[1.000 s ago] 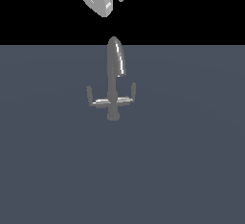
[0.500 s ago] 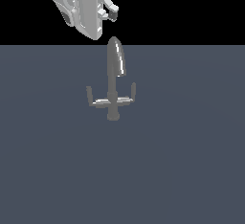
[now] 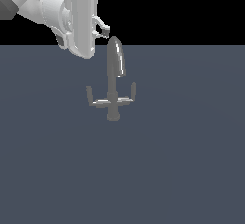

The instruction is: Turn on the faucet by rotating a designated handle.

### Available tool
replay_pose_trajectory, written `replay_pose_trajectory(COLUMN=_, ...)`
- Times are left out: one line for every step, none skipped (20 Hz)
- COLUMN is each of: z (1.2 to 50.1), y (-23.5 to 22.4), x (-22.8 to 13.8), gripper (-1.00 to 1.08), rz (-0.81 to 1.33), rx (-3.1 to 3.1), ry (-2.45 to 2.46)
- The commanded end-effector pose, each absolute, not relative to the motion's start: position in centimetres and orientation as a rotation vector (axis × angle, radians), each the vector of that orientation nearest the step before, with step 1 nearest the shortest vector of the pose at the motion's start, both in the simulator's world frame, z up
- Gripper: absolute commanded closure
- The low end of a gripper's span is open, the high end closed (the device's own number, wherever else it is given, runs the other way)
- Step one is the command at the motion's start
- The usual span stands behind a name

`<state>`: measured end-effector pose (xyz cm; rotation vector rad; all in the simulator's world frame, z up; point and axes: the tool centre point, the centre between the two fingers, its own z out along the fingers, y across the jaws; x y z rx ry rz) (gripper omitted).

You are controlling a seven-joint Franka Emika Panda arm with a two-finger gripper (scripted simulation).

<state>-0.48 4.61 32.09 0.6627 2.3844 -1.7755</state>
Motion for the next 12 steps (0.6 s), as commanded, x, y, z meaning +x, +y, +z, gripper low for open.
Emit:
replay_pose_trajectory(z=31.1, y=5.3, x=0.2, gripper=1.08, rz=-1.834, rx=0.547, ry=2.404)
replay_pose_trajectory(z=30.6, y=5.6, x=0.4, gripper=1.08, rz=-1.857, rx=0.502, ry=2.41)
replay_pose_trajectory(z=30.2, y=5.8, x=0.7, gripper=1.08, rz=-1.88, rx=0.456, ry=2.416)
replay_pose_trajectory(z=29.8, y=6.1, x=0.9, gripper=1.08, rz=-1.903, rx=0.411, ry=2.421)
replay_pose_trajectory(z=29.3, y=6.4, x=1.1, gripper=1.08, rz=-1.925, rx=0.365, ry=2.425)
replay_pose_trajectory(z=28.9, y=6.7, x=1.4, gripper=1.08, rz=-1.948, rx=0.319, ry=2.428)
replay_pose_trajectory(z=28.4, y=6.9, x=1.6, gripper=1.08, rz=-1.97, rx=0.273, ry=2.431)
replay_pose_trajectory(z=28.0, y=7.2, x=1.8, gripper=1.08, rz=-1.993, rx=0.228, ry=2.433)
replay_pose_trajectory(z=27.5, y=7.5, x=2.0, gripper=1.08, rz=-2.015, rx=0.182, ry=2.435)
replay_pose_trajectory(z=27.1, y=7.8, x=2.2, gripper=1.08, rz=-2.037, rx=0.136, ry=2.435)
replay_pose_trajectory(z=26.6, y=8.1, x=2.4, gripper=1.08, rz=-2.059, rx=0.089, ry=2.435)
replay_pose_trajectory(z=26.1, y=8.4, x=2.6, gripper=1.08, rz=-2.08, rx=0.043, ry=2.434)
